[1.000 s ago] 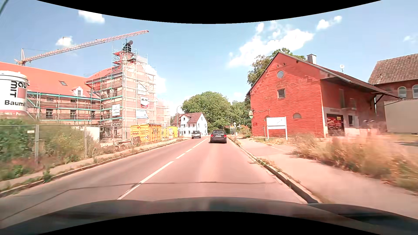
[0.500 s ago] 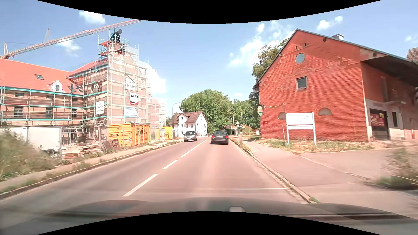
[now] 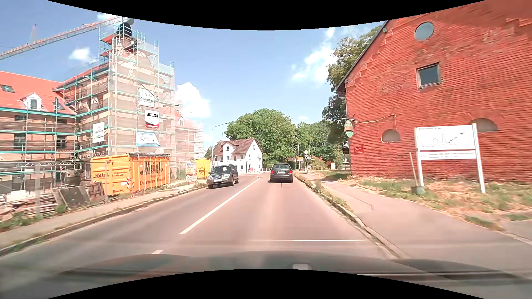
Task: Follow the waypoints while adhering to traffic rules and regulations
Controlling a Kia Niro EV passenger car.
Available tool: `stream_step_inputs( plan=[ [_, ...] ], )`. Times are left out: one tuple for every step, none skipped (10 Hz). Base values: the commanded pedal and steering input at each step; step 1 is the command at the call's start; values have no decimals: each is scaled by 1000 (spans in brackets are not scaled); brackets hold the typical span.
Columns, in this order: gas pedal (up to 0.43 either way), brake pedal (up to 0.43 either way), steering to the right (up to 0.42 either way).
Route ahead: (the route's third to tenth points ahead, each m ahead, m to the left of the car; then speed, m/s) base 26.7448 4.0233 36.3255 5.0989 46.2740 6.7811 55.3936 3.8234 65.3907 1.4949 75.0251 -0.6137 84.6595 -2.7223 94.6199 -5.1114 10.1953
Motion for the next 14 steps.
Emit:
stream_step_inputs(
  plan=[
    [47, 0, -1],
    [47, 0, -1],
    [47, 0, -1],
    [47, 0, -1],
    [47, 0, -1],
    [47, 0, -2],
    [47, 0, -4],
    [130, 0, -7],
    [138, 0, -9],
    [138, 0, -10],
    [138, 0, -10],
    [130, 0, -10],
    [110, 0, -10],
    [110, 0, -10]
  ],
)
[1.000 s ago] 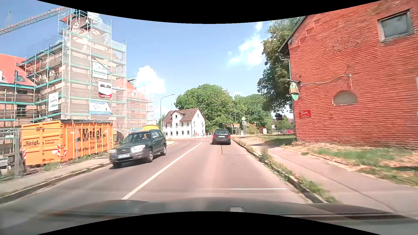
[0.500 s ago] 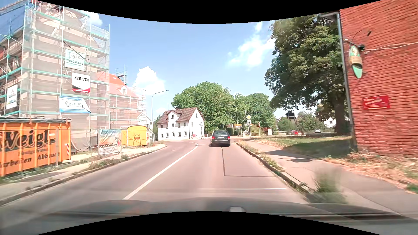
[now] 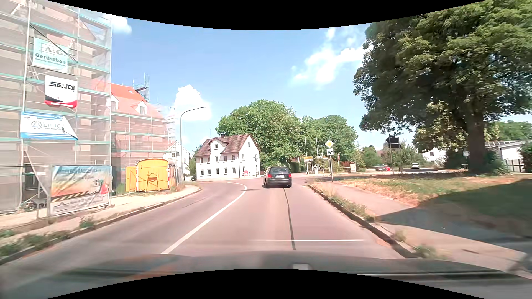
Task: Follow the waypoints while adhering to traffic rules and regulations
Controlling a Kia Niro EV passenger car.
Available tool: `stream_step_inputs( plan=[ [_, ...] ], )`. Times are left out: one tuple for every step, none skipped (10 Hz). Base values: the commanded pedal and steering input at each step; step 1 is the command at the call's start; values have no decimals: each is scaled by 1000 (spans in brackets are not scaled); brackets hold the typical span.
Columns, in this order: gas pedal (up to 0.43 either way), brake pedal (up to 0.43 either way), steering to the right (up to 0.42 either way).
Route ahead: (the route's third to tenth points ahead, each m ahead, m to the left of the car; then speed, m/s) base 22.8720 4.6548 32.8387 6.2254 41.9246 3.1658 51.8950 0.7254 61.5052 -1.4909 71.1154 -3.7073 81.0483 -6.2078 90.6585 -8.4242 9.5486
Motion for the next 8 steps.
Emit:
stream_step_inputs(
  plan=[
    [98, 0, -11],
    [87, 0, -15],
    [87, 0, -18],
    [87, 0, -20],
    [130, 0, -20],
    [169, 0, -20],
    [177, 0, -20],
    [209, 0, -20]
  ],
)
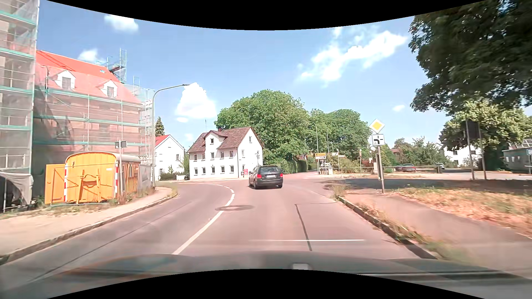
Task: Follow the waypoints while adhering to traffic rules and regulations
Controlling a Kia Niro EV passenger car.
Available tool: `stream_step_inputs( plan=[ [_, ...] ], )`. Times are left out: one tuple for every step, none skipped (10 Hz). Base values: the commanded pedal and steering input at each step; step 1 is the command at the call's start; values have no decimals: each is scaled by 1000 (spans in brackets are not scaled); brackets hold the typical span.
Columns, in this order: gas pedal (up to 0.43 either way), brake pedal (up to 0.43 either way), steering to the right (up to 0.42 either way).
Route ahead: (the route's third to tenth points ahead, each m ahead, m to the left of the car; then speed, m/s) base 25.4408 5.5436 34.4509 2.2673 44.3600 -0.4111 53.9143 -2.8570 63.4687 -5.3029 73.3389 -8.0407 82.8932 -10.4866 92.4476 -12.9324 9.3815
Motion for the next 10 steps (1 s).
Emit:
stream_step_inputs(
  plan=[
    [209, 0, -20],
    [209, 0, -19],
    [209, 0, -17],
    [209, 0, -12],
    [209, 0, -8],
    [209, 0, -7],
    [209, 0, -5],
    [197, 0, -2],
    [197, 0, 1],
    [197, 0, 2]
  ],
)
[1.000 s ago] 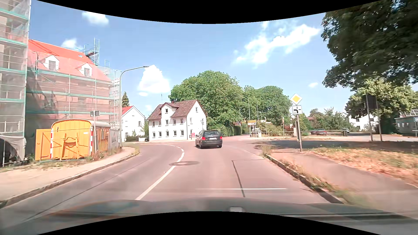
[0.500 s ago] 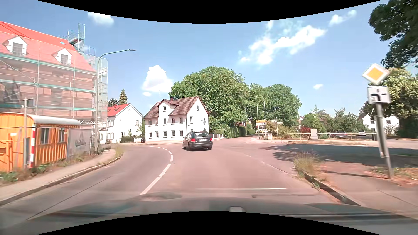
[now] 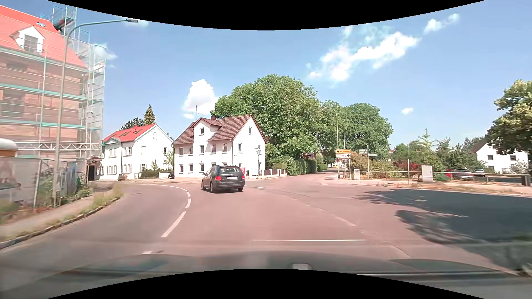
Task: Follow the waypoints while adhering to traffic rules and regulations
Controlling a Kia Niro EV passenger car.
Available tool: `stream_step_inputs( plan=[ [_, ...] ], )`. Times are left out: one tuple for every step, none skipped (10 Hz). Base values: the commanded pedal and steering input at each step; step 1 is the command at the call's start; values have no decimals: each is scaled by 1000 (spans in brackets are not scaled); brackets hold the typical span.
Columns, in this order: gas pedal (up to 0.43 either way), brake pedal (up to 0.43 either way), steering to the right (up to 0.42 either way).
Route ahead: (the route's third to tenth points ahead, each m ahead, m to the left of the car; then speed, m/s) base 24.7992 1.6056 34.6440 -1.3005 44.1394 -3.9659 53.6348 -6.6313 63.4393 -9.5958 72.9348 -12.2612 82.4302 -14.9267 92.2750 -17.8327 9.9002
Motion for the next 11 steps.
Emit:
stream_step_inputs(
  plan=[
    [189, 0, 1],
    [169, 0, 11],
    [150, 0, 26],
    [138, 0, 39],
    [138, 0, 41],
    [138, 0, 42],
    [138, 0, 42],
    [138, 0, 43],
    [150, 0, 45],
    [150, 0, 46],
    [150, 0, 47]
  ],
)
